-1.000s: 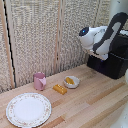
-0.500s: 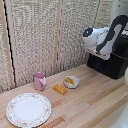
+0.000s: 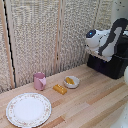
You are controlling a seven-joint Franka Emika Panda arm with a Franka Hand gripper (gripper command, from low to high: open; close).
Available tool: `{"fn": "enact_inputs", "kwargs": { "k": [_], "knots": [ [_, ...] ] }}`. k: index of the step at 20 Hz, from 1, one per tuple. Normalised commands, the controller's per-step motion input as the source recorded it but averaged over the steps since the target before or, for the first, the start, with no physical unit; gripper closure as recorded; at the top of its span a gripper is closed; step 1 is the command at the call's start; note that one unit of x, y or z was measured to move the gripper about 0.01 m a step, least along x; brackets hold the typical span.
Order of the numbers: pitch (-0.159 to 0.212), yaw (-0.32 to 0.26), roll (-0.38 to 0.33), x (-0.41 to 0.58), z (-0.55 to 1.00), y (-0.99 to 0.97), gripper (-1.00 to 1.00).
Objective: Please go towards the air fryer and gently seize its handle using your gripper. Slowly reveal the interior of the air fryer by pulling the handle outward. Head to the bowl filled with hot dogs and firmly but gently grasp it. Carefully place it inside the now-open air fryer.
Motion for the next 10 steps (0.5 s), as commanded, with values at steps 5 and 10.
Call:
{"fn": "enact_inputs", "kwargs": {
  "k": [5, 10],
  "knots": [
    [0.065, -0.037, 0.083, -0.002, 0.26, -0.03, 1.00],
    [0.020, 0.041, 0.205, 0.000, 0.39, 0.07, 1.00]
  ]
}}
